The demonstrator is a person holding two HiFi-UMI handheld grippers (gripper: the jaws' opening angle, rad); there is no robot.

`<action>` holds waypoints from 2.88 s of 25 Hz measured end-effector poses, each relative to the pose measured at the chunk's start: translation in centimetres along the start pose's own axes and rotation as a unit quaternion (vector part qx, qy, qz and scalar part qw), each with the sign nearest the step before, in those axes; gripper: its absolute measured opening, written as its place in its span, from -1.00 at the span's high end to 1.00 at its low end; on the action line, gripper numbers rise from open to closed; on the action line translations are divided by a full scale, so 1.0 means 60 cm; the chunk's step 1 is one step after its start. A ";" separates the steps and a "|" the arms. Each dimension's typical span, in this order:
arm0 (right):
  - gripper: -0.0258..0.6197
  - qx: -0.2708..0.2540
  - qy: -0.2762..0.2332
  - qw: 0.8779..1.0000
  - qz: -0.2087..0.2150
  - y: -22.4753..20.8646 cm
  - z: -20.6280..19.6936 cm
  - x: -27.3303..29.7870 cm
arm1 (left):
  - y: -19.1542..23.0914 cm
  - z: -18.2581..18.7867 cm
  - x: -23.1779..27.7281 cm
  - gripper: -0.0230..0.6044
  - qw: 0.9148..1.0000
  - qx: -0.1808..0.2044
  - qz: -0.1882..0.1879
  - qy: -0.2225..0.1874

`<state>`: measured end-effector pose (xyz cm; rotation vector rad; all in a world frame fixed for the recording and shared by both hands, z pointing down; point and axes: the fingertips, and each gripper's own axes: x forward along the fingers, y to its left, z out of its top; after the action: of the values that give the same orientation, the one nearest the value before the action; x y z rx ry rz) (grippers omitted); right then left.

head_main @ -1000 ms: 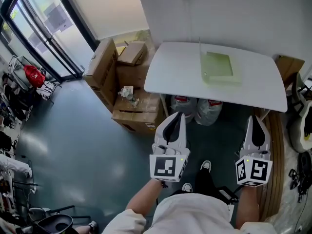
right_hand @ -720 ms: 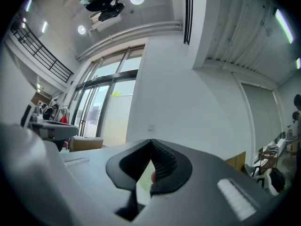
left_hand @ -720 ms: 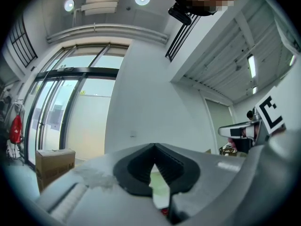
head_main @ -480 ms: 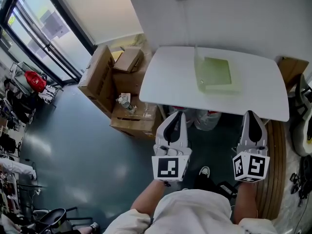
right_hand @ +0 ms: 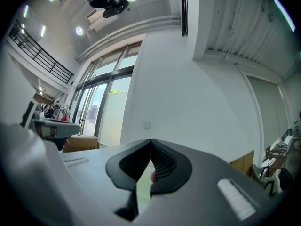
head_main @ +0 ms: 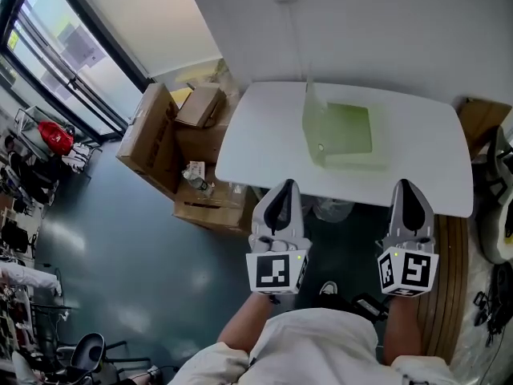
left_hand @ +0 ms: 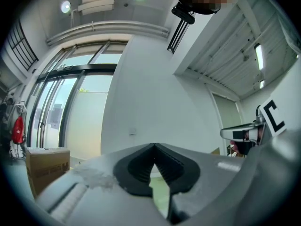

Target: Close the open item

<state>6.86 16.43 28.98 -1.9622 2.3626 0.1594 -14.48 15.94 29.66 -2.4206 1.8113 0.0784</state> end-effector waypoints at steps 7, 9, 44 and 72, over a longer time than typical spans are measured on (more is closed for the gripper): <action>0.92 -0.001 0.011 1.000 0.011 -0.046 -0.026 0.055 | -0.011 -0.006 0.067 0.93 1.000 0.001 0.017 0.000; 0.92 -0.005 0.011 1.000 0.012 -0.057 -0.034 0.065 | -0.013 -0.011 0.082 0.93 1.000 0.000 0.022 -0.001; 0.92 -0.032 0.029 0.999 0.002 -0.101 -0.093 0.336 | 0.088 -0.066 0.348 0.93 0.999 -0.020 0.024 0.002; 0.92 -0.034 0.028 0.999 0.011 -0.106 -0.113 0.561 | 0.192 -0.094 0.538 0.93 0.999 -0.013 0.019 0.021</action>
<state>7.00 -18.39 31.52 -1.9950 2.4463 0.1904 -16.54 -18.68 30.92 -2.4232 1.8875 0.0561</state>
